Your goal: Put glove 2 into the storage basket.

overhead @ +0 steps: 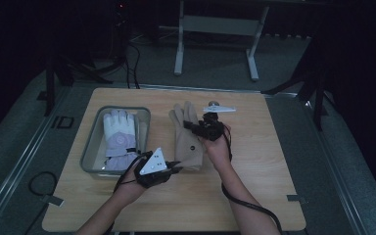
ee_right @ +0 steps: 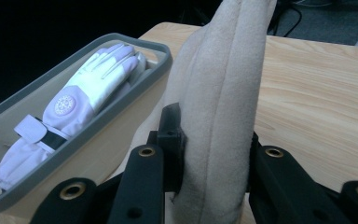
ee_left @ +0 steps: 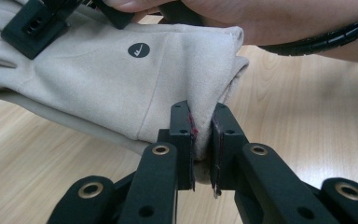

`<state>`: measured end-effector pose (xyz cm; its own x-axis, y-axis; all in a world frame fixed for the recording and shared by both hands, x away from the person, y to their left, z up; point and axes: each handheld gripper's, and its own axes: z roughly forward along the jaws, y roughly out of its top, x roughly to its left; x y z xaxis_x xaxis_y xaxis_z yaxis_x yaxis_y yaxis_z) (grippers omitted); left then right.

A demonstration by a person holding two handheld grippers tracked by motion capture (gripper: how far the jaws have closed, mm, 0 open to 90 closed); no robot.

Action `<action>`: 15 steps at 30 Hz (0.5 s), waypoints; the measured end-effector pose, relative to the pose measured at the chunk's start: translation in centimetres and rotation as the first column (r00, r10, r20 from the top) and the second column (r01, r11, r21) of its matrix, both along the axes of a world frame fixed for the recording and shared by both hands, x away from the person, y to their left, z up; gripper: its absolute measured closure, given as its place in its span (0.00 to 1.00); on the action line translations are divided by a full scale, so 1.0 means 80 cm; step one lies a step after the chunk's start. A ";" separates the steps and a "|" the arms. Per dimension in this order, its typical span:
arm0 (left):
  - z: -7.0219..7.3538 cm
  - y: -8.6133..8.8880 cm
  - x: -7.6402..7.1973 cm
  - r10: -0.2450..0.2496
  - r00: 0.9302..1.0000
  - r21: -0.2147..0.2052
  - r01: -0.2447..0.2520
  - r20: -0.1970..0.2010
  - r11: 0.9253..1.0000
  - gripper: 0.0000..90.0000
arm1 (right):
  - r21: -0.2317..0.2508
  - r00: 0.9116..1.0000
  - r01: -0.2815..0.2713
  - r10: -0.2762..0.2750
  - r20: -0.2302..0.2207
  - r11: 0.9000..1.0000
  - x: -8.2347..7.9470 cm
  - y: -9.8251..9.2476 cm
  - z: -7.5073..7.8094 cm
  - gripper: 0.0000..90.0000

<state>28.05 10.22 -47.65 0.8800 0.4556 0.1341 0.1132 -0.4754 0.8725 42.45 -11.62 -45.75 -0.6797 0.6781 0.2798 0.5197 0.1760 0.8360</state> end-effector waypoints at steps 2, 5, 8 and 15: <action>0.002 0.007 -0.001 0.006 1.000 0.006 -0.006 -0.003 1.000 0.91 | -0.013 1.000 -0.009 0.010 0.007 1.000 0.002 0.010 0.002 0.80; 0.007 0.018 -0.002 0.019 1.000 0.010 -0.019 -0.007 1.000 0.91 | -0.016 1.000 -0.026 0.026 0.004 1.000 0.005 0.026 0.005 0.80; 0.012 0.032 -0.003 0.034 0.999 0.006 -0.034 -0.010 0.999 0.91 | -0.010 0.999 -0.045 0.045 -0.003 0.999 0.009 0.041 0.008 0.80; 0.019 0.064 -0.006 0.075 0.997 0.024 -0.075 -0.005 0.997 0.91 | -0.004 0.997 -0.079 0.079 -0.006 0.997 0.015 0.081 0.012 0.80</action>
<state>27.55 15.36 -46.09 0.8442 0.5173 0.1407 0.1546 -0.4862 0.8601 43.66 -5.14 -44.78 -0.7299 0.6230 0.2813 0.5087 0.2202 0.8323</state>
